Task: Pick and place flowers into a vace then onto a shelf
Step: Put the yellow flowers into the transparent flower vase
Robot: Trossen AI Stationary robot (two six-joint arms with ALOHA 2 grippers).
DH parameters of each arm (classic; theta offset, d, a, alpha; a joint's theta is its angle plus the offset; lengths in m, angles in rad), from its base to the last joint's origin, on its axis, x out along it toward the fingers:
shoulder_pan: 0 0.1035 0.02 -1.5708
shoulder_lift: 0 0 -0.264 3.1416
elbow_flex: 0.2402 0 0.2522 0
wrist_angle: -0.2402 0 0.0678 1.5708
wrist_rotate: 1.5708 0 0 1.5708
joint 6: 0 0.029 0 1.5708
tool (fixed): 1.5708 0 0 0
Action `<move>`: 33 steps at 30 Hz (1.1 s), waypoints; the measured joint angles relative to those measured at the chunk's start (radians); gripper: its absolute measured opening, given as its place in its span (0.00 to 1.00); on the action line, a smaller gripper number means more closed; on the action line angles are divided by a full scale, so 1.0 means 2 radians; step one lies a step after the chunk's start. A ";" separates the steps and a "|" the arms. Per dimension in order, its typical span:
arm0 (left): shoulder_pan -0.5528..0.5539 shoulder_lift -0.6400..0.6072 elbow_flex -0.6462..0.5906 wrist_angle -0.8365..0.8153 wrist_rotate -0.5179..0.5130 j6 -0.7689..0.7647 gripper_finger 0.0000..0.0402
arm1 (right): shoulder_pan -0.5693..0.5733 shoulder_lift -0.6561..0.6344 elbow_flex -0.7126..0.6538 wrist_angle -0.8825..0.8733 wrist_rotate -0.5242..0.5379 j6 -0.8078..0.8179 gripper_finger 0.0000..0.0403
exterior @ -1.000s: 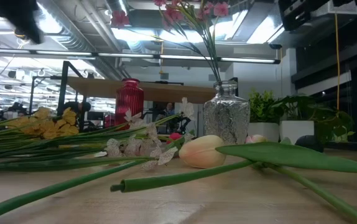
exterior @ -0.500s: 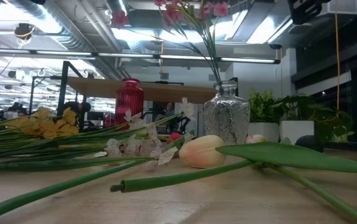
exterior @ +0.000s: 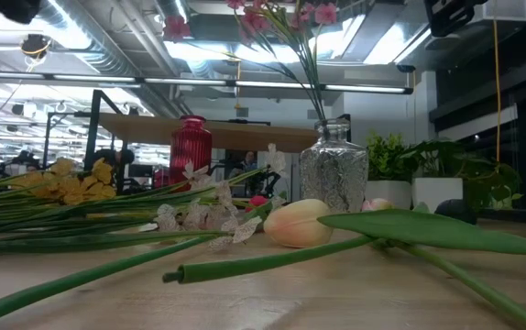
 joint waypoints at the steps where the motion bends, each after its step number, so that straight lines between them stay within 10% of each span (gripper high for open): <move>1: -0.001 0.000 -0.005 0.015 0.003 0.002 0.40 | 0.000 0.000 0.000 0.000 0.000 0.000 0.00; 33: -0.008 -0.004 -0.150 0.171 0.045 -0.058 0.33 | 0.000 0.000 0.000 0.003 0.000 0.002 0.00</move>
